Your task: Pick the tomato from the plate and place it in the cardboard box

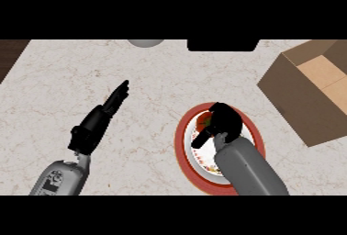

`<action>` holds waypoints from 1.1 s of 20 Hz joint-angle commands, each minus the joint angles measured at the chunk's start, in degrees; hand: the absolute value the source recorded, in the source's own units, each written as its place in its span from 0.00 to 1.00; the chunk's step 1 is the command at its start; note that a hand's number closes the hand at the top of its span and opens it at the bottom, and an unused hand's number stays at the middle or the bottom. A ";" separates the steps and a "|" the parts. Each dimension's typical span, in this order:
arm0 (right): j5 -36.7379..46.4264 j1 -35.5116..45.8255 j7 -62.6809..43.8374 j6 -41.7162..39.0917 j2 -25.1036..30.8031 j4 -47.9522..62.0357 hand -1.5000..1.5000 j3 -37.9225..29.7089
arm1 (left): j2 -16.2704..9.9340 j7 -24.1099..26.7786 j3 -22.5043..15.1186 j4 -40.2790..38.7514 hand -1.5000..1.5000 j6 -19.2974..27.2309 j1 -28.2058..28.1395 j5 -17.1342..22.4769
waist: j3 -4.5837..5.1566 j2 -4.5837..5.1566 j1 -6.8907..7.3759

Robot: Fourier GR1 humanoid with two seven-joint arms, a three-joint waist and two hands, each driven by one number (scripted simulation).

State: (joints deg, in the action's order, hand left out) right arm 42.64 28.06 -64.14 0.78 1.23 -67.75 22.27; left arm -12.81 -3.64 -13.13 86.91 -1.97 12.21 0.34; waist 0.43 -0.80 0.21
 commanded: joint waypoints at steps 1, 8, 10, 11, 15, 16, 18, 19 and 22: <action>2.44 2.05 -5.55 0.87 -1.17 5.50 1.00 1.31 | 0.29 -1.87 2.47 -2.33 0.50 -1.38 3.85 1.25 | -0.42 0.91 0.06; 1.21 -4.43 37.64 -10.95 17.92 -11.88 1.00 14.85 | 0.10 -0.75 1.01 -1.17 0.50 -0.04 -0.60 -0.11 | -0.65 -0.64 -1.15; 1.41 -5.17 45.77 -9.92 23.72 -15.77 1.00 15.54 | -0.04 -0.92 1.65 -0.70 0.50 0.15 -0.47 0.22 | -0.75 -1.01 -2.65; 1.05 -5.67 50.02 -8.59 26.73 -17.69 1.00 14.89 | -0.54 -1.19 2.26 -0.57 0.50 0.34 -0.33 0.19 | -0.85 -0.97 -3.34; -0.56 -8.51 64.46 -2.37 38.98 -25.00 1.00 9.89 | -0.86 -1.03 3.34 -0.61 0.50 1.35 -1.99 0.16 | -0.88 -1.03 -6.00; -1.36 -10.32 68.72 -0.59 41.99 -24.60 1.00 8.52 | -1.09 -0.39 3.20 -0.10 0.50 1.32 -2.52 -0.11 | -0.95 -0.62 -5.75; -4.91 -12.94 75.85 1.67 46.54 -27.92 1.00 4.98 | -0.98 -1.36 3.72 0.09 0.50 1.87 -1.94 -0.02 | -0.93 -0.73 -7.21; -7.92 -13.45 78.89 2.41 48.61 -28.39 1.00 1.64 | -1.09 -0.51 3.43 0.54 0.50 1.46 -3.82 0.21 | -0.89 -0.75 -6.79; -15.40 -17.95 89.66 3.25 54.77 -28.41 1.00 -4.91 | -0.63 -0.85 3.53 1.26 0.50 2.02 -3.75 0.21 | -0.89 -0.54 -7.39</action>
State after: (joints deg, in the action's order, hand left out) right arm 34.16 14.40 13.01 1.89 48.07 -94.26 24.10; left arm -13.85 -4.28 -9.60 87.09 -0.47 9.25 0.44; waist -0.42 -1.41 -6.33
